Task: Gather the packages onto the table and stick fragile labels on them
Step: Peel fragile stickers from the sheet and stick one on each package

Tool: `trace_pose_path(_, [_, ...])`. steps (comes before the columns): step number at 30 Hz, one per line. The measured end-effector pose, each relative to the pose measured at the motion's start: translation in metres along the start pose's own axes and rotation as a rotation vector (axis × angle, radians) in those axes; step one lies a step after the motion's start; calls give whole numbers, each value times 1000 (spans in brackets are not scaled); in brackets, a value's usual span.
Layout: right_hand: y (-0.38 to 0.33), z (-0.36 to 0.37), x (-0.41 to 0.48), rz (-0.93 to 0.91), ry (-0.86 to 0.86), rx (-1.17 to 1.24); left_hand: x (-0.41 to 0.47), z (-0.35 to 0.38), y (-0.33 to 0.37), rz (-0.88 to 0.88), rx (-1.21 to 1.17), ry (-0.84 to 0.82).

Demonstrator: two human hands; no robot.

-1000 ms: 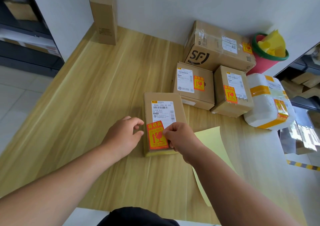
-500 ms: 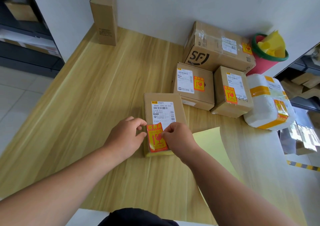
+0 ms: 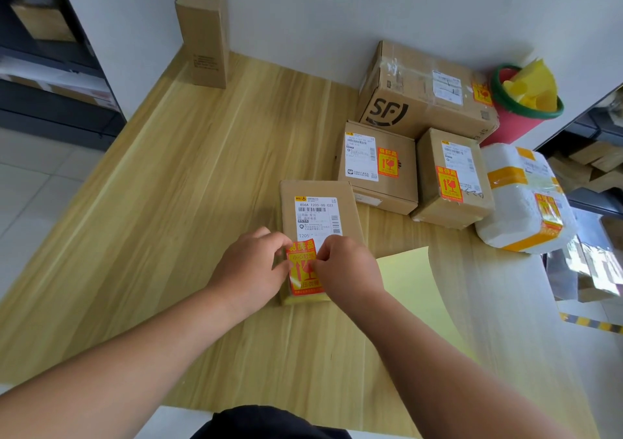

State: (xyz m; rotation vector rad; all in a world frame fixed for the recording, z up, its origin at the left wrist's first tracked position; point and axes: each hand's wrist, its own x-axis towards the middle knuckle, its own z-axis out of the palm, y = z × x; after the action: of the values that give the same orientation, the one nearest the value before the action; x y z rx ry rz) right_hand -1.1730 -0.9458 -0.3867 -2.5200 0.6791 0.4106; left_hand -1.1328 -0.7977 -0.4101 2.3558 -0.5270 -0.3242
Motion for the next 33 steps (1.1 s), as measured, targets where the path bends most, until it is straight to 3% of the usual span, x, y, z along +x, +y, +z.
trace_pose_path(6, [7,-10,-1,-115,97,-139,-6,3,9,23,95,40])
trace_pose_path(10, [24,2,2,-563,272,-162,-8,6,14,148,215,110])
trace_pose_path(12, [31,9,2,-675,294,-216,-7,7,17,202,280,115])
trace_pose_path(19, [53,17,8,-722,135,-281,-13,17,13,142,442,10])
trace_pose_path(33, [66,12,6,-699,29,-391,-31,23,9,38,571,-101])
